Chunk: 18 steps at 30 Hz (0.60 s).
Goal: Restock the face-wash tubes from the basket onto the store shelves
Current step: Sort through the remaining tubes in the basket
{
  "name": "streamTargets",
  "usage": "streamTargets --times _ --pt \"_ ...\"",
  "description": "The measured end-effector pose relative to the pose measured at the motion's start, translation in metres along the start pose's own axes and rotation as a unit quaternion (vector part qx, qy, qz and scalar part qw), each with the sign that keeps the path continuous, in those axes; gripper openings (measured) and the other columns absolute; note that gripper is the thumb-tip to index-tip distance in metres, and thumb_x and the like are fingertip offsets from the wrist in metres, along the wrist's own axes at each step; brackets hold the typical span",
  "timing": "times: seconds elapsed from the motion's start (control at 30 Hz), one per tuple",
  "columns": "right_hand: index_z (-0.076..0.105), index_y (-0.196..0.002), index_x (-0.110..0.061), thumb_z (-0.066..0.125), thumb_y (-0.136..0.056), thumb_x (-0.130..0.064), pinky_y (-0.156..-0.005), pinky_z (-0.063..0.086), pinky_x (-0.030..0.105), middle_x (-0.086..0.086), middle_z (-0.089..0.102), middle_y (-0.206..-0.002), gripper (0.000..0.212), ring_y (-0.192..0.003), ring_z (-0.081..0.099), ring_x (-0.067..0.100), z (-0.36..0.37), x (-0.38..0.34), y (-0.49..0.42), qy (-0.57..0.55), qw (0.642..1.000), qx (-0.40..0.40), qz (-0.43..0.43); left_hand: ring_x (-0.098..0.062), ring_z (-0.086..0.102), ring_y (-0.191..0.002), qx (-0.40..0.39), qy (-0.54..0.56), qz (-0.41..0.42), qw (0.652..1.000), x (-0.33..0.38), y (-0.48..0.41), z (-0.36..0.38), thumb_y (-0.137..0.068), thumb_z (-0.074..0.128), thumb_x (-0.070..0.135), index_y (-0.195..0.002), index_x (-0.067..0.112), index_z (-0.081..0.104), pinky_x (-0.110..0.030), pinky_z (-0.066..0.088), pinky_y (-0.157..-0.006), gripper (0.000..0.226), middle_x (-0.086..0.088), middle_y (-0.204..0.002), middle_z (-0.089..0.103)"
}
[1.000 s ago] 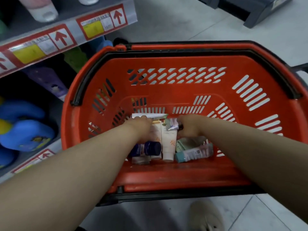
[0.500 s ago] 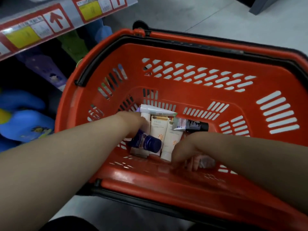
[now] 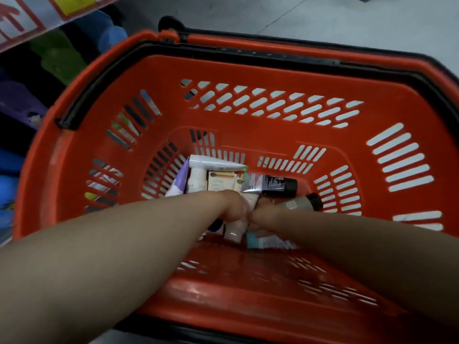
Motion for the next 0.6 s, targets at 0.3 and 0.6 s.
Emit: streamTargets --times 0.3,0.6 --pt "0.048 -0.122 -0.009 0.059 -0.091 -0.022 -0.085 0.050 0.029 0.007 0.052 -0.115 0.035 -0.099 0.053 0.016 -0.001 0.006 -0.010 -0.105 0.994 -0.015 0.022 -0.014 0.040 -0.065 -0.006 0.312 -0.041 0.949 -0.019 -0.003 0.002 -0.091 0.042 0.001 -0.069 0.012 0.046 -0.025 0.036 -0.061 0.025 -0.003 -0.074 0.044" --pt "0.052 -0.120 -0.008 0.075 -0.075 -0.030 -0.073 0.058 0.038 0.012 0.065 -0.107 0.055 -0.090 0.066 0.025 0.003 0.007 -0.019 -0.165 0.983 0.074 -0.006 -0.012 0.047 -0.073 -0.033 0.426 -0.046 0.903 -0.015 -0.004 0.009 -0.089 0.041 0.000 -0.104 0.012 0.062 -0.023 0.037 -0.061 0.028 -0.003 -0.091 0.057"
Point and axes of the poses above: each hand's wrist, its own y-axis away from the middle knuckle, its own z-axis out of the palm, x = y × z, the point moved 8 cm from there along -y, towards the middle knuckle
